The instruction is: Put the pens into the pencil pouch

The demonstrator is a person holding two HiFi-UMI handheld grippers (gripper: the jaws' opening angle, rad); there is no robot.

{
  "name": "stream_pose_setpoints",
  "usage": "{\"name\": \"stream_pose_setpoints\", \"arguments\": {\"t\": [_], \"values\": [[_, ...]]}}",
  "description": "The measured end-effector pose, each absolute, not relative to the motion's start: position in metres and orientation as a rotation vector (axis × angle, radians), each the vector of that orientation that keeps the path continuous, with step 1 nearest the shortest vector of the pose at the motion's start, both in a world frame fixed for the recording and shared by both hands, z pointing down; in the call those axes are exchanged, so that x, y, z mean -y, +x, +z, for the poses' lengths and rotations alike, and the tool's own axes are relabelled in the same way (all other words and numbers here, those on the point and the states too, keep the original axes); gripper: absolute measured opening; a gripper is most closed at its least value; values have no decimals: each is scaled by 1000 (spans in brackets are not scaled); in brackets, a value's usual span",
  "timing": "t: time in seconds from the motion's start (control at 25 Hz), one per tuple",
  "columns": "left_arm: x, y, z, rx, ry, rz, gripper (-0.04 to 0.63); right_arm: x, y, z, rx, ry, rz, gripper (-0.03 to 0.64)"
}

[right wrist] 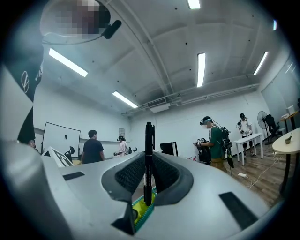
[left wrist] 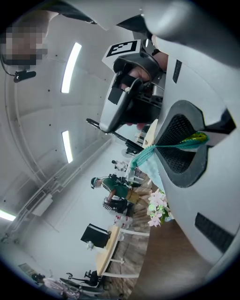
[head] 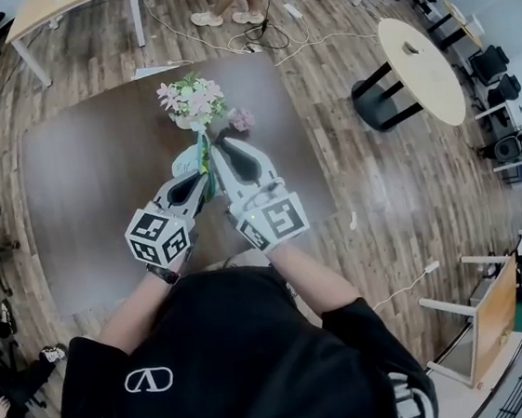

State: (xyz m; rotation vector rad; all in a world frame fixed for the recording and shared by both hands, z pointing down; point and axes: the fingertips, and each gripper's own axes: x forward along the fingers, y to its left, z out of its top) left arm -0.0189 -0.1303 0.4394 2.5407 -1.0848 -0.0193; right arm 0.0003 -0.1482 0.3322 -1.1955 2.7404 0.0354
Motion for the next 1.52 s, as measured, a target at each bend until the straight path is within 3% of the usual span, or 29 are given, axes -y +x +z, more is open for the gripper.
{"name": "stream_pose_setpoints", "arguments": {"t": [0.4,0.48,0.52,0.96,1.2,1.52], "values": [[127,-14,413,1077,2617,-87,12,152,-9,371,-2878,-1129,-232,48],[128,-17,415,1082,2611,-88,12,149,-15,373,-2910,-1083,-248,150],[129,-19,417,1085,2608,-88,12,148,-16,373,-2915,-1073,-250,158],[133,-32,416,1125,2552,-166,12,133,-24,364,-3004,-1027,-149,167],[135,-36,433,1097,2468,-204,12,135,-41,401,-3231,-936,-392,167],[131,-44,434,1142,2445,-212,12,150,-16,378,-3124,-1056,-369,167]]}}
